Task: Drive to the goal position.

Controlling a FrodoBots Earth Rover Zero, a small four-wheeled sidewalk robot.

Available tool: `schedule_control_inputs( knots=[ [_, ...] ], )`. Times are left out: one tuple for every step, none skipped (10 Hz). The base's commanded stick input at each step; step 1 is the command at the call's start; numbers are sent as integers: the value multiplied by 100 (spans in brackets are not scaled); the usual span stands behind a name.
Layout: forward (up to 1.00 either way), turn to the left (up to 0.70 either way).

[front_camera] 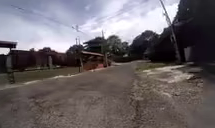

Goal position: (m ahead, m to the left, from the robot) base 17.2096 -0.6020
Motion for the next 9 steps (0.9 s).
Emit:
schedule_control_inputs(
  knots=[
    [50, 0],
    [50, 0],
    [50, 0],
    [50, 0],
    [50, 0],
    [50, 0],
    [50, 0],
    [50, 0],
    [50, 0]
  ],
)
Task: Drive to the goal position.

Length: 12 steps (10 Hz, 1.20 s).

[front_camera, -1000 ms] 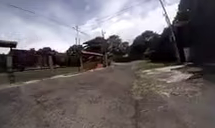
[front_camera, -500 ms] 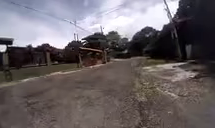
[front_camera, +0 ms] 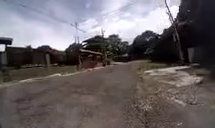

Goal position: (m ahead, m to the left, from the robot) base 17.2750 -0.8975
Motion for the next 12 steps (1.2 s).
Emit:
schedule_control_inputs(
  knots=[
    [50, 0],
    [50, 0],
    [50, 0],
    [50, 0],
    [50, 0],
    [50, 0],
    [50, 0],
    [50, 0],
    [50, 0],
    [50, 0],
    [50, 0],
    [50, 0]
  ],
)
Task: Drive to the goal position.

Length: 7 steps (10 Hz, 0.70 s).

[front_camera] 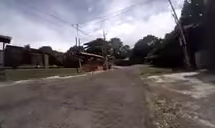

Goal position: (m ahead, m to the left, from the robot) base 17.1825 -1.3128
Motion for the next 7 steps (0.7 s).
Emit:
schedule_control_inputs(
  knots=[
    [50, 0],
    [50, 0],
    [50, 0],
    [50, 0],
    [50, 0],
    [50, 0],
    [50, 0]
  ],
)
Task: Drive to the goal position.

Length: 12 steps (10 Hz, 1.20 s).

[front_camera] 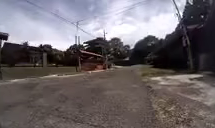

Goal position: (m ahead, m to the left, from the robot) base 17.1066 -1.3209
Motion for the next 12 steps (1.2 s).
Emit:
schedule_control_inputs(
  knots=[
    [50, 0],
    [50, 0],
    [50, 0],
    [50, 0],
    [50, 0],
    [50, -9],
    [50, -29],
    [50, -49],
    [50, -50],
    [50, -50],
    [50, -50],
    [50, -50]
  ],
)
